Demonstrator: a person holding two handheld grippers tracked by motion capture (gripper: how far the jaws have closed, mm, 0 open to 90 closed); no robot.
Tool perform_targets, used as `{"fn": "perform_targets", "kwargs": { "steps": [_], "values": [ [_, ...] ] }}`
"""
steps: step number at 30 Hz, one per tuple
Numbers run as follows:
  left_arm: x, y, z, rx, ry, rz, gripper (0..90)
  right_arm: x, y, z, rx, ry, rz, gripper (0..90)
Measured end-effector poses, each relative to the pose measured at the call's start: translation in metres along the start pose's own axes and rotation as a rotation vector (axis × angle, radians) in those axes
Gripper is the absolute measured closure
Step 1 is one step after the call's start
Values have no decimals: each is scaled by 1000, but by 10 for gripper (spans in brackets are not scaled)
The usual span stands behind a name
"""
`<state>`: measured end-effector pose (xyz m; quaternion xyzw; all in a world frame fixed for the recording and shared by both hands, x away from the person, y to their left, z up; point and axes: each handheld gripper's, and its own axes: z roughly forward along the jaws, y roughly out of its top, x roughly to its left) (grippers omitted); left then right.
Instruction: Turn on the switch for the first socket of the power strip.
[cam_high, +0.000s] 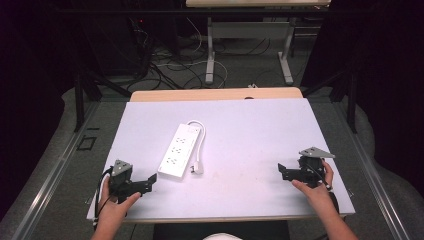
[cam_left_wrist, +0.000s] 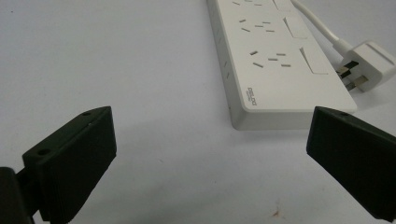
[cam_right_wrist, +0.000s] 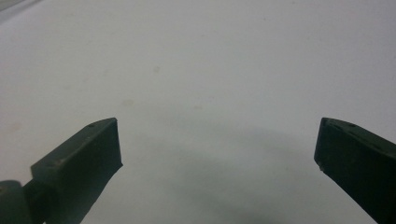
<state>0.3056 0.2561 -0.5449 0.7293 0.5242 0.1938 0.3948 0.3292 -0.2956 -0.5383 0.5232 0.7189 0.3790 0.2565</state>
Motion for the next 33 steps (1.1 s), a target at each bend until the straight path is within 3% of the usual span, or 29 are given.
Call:
{"fn": "perform_targets", "kwargs": {
  "steps": [4, 12, 18, 26, 33],
  "values": [
    [2, 1, 2, -6, 0, -20, 15, 5, 1, -6, -20, 11, -1, 0],
    [0, 1, 3, 0, 5, -21, 19, 8, 2, -7, -26, 34, -20, 0],
    [-2, 3, 2, -11, 19, -11, 19, 8, 2, -8, -38, 30, -36, 0],
    [-4, 10, 5, -22, 30, 3, 19, 9, 1, -6, -31, 29, -14, 4],
    [-6, 17, 6, -3, 36, 28, 19, 9, 1, -4, -22, 36, -31, 14]
  ]
}}
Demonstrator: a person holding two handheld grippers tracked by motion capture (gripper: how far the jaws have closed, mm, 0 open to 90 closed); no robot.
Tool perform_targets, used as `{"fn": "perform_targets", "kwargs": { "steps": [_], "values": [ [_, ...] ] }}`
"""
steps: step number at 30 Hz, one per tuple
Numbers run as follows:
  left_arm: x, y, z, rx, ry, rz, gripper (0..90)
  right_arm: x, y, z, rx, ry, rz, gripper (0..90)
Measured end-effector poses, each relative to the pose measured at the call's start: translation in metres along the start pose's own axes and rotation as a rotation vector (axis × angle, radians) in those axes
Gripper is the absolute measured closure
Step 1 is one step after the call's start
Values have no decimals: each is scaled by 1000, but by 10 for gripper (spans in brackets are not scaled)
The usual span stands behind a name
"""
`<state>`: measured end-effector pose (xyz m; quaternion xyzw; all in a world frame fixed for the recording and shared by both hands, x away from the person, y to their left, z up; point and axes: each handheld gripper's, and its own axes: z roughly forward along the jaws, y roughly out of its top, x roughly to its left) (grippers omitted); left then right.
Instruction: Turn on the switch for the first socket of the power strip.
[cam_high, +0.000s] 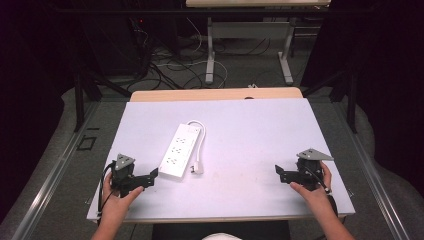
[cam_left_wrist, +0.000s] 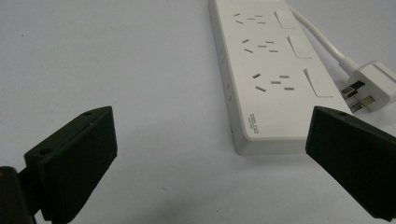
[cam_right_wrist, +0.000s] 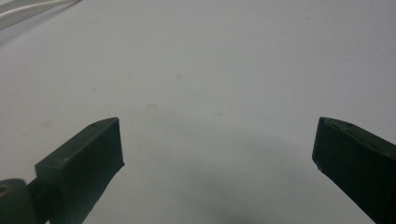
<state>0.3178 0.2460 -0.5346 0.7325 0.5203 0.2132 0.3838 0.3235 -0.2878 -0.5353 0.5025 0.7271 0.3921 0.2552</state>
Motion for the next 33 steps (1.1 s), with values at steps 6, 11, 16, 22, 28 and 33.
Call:
{"fn": "perform_targets", "kwargs": {
  "steps": [6, 11, 16, 22, 28, 33],
  "values": [
    [-2, 5, 1, 8, -3, 3, 19, 1, 0, 2, 2, 6, -1, 19],
    [-3, 11, 3, 15, -8, 16, 26, 2, 0, 3, 3, 10, 13, 23],
    [-4, 17, 5, 21, -12, 4, 32, 2, 0, 3, 2, 8, 12, 26],
    [-2, 23, 6, 40, -27, 7, 48, 2, 0, 3, 4, 11, 13, 30],
    [-1, 28, 5, 47, -27, -1, 58, 3, 0, 3, 5, 12, 6, 34],
    [0, 32, 3, 37, -25, -11, 76, 4, 0, 4, 9, 16, 1, 36]
  ]
}}
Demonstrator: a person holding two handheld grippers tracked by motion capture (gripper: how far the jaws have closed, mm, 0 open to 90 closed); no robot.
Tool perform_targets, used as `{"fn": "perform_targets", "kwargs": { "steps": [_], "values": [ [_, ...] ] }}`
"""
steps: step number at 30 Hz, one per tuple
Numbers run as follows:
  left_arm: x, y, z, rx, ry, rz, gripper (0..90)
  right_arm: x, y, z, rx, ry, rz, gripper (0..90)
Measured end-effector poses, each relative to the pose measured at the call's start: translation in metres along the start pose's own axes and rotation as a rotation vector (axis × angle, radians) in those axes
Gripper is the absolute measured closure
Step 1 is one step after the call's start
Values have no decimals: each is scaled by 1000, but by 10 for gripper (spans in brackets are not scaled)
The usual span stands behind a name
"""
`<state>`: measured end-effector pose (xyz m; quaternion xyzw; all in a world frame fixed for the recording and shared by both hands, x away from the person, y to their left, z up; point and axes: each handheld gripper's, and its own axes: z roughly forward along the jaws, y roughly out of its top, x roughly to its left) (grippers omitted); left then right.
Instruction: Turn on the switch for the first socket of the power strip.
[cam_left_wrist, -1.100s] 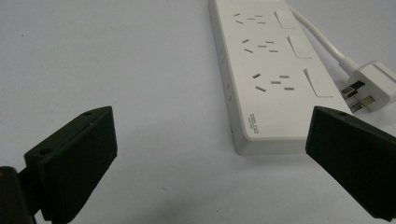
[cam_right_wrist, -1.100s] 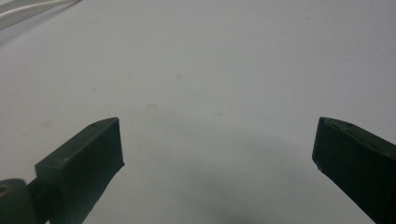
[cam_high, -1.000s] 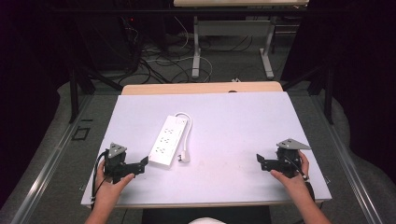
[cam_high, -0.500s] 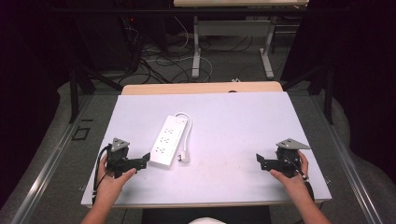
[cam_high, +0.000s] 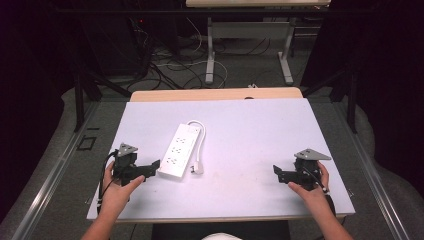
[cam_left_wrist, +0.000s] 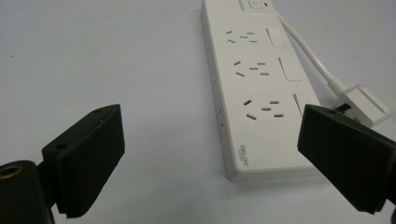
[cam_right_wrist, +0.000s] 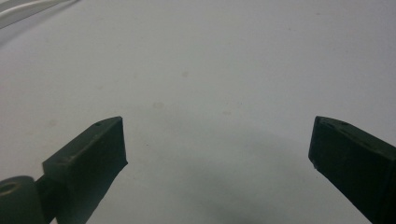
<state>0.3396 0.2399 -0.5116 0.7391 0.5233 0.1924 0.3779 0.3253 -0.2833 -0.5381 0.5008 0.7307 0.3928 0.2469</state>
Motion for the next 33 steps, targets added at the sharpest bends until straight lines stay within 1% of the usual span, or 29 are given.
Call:
{"fn": "perform_targets", "kwargs": {
  "steps": [1, 2, 5, 6, 8, 9, 10, 11, 12, 13, 14, 16, 17, 19, 21, 24, 26, 27, 28, 30, 31, 32, 33],
  "values": [
    [1, 1, -1, 4, 0, 5, 81, 0, 0, 0, 0, 0, 0, 36],
    [1, 2, -1, 4, -1, -2, 87, 0, 0, 0, 1, -1, 1, 37],
    [2, 5, -2, -1, 2, -2, 107, 0, 0, 0, 3, 0, 8, 41],
    [2, 7, -4, 8, -2, 1, 116, -1, 0, 1, 2, 3, 9, 41],
    [2, 9, -4, -7, 3, 1, 138, -1, 0, 1, 1, 3, 12, 43],
    [2, 10, -5, 3, 4, 6, 153, -1, -1, 1, 1, 5, 13, 43],
    [2, 11, -5, -6, 8, 4, 159, -1, 0, 1, 3, 7, 20, 43],
    [2, 13, -6, 2, 9, 11, 158, -1, 0, 1, 5, 9, 25, 43],
    [2, 14, -5, -11, 11, 5, 159, -1, -1, 1, 6, 9, 26, 43],
    [2, 15, -5, -6, 14, 12, 160, -1, -1, 1, 7, 10, 26, 45],
    [2, 16, -6, -2, 12, 15, 161, -2, -1, 1, 4, 8, 16, 46],
    [2, 18, -6, -5, 16, 16, 163, -1, -1, 1, 6, 7, 21, 47],
    [2, 20, -6, 3, 14, 27, 163, -1, -1, 1, 6, 9, 22, 48],
    [1, 23, -6, -4, 20, 30, 164, -1, -1, 1, 6, 10, 24, 49],
    [1, 27, -7, 6, 22, 40, 164, -1, -1, 2, 5, 10, 24, 51],
    [1, 33, -7, -10, 31, 42, 166, -1, -1, 2, 6, 9, 24, 53],
    [1, 37, -8, -6, 27, 52, 170, -1, -1, 2, 5, 10, 25, 54],
    [1, 39, -9, -4, 25, 64, 179, -1, -1, 2, 5, 10, 25, 55],
    [-1, 40, -8, -21, 27, 55, 191, -2, -1, 2, 5, 9, 21, 55],
    [-2, 44, -9, -18, 23, 66, 193, -2, -1, 2, 4, 10, 22, 56],
    [-2, 46, -9, -24, 23, 65, 196, -2, -1, 2, 4, 10, 22, 57],
    [-2, 48, -10, -21, 18, 75, 205, -2, -1, 2, 5, 11, 19, 58],
    [-3, 49, -9, -28, 15, 60, 212, -2, -1, 2, 4, 10, 21, 58]
  ]
}}
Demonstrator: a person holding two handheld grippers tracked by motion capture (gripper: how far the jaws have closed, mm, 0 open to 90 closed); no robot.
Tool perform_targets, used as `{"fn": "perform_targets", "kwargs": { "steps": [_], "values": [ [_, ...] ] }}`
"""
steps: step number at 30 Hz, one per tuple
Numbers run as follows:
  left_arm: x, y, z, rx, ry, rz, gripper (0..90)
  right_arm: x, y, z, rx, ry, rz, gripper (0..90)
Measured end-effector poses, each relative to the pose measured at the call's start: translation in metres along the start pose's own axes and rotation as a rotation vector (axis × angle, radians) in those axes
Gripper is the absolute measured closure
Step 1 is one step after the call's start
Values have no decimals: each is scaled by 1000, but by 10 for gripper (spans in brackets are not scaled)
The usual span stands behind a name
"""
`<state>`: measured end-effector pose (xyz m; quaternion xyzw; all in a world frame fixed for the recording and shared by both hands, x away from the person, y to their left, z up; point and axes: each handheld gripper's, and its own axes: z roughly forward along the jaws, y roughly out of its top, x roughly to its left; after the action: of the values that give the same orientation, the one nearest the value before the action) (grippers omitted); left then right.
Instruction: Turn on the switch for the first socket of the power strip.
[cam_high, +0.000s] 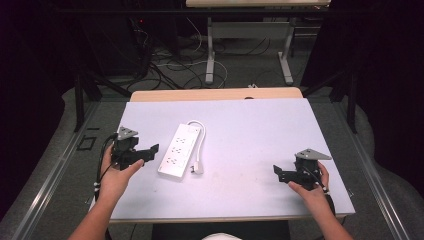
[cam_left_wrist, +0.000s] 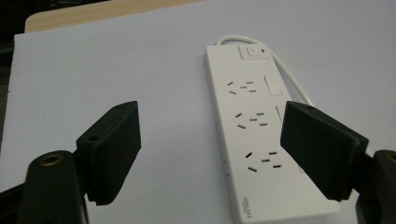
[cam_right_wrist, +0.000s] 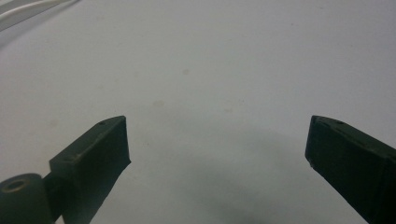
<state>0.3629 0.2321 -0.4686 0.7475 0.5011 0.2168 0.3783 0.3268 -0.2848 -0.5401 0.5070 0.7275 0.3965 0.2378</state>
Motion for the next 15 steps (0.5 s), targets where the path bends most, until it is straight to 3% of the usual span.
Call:
{"fn": "perform_targets", "kwargs": {
  "steps": [6, 15],
  "values": [
    [-4, 11, 2, 9, -5, 39, 214, 0, 0, 0, 2, 4, 5, 60],
    [-12, 26, 7, 17, -15, 53, 221, 0, -1, 1, 8, 5, 2, 66]
  ]
}}
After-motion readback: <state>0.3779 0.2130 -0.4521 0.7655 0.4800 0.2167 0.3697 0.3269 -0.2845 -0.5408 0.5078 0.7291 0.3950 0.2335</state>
